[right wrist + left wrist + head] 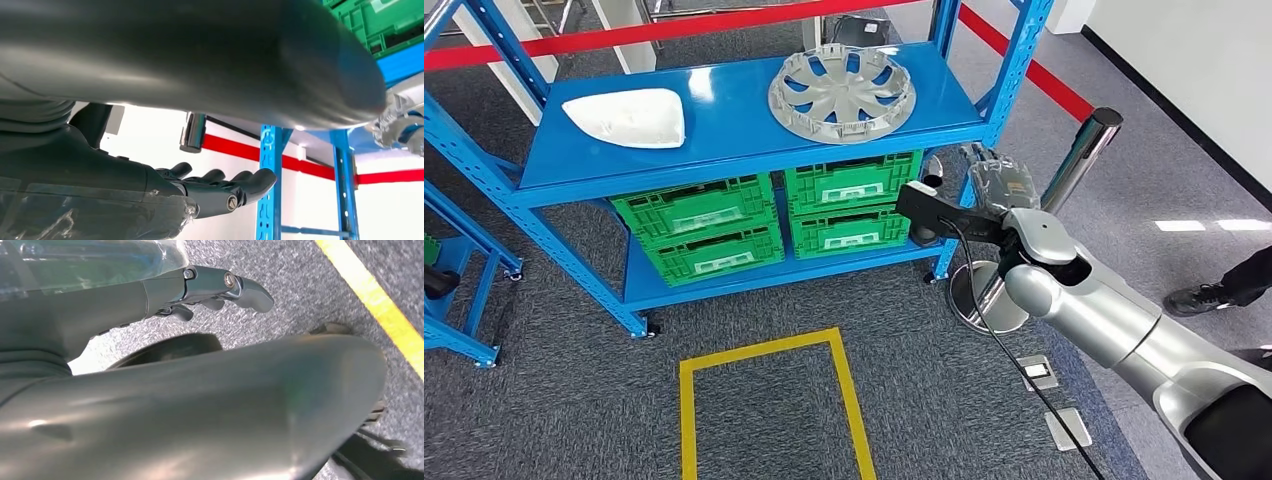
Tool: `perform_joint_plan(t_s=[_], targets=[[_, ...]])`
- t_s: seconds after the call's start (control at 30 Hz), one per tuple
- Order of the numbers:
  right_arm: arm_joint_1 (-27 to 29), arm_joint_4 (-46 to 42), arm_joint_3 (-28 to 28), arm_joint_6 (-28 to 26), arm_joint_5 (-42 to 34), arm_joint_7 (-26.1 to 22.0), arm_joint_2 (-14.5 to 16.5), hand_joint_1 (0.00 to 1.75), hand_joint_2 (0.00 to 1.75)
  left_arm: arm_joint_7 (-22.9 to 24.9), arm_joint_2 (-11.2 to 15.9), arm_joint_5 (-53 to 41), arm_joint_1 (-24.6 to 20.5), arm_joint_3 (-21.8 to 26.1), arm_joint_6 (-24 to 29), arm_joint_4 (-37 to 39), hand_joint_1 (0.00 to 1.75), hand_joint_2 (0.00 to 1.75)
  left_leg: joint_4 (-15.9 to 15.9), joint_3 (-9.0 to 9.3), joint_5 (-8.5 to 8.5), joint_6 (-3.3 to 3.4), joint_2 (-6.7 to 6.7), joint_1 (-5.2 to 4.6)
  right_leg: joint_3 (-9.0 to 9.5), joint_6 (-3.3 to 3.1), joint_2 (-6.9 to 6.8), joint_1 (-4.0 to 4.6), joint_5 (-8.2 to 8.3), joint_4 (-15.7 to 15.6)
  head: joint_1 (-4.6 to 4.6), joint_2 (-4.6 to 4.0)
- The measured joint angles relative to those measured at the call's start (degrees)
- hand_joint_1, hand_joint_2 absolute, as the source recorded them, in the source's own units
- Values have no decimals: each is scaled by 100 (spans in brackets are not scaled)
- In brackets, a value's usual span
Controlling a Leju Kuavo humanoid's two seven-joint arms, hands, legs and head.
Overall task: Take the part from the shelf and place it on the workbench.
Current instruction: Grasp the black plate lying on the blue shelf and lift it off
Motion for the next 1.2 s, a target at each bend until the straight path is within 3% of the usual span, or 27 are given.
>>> perform_joint_plan(t_s=[1.2], targets=[[-1, 1, -4, -3, -2, 0, -2, 0, 0, 0, -1, -4, 0, 2, 0, 0, 0, 0, -30, 50, -40, -49, 14, 2, 16, -49, 16, -5, -41, -2, -6, 0]])
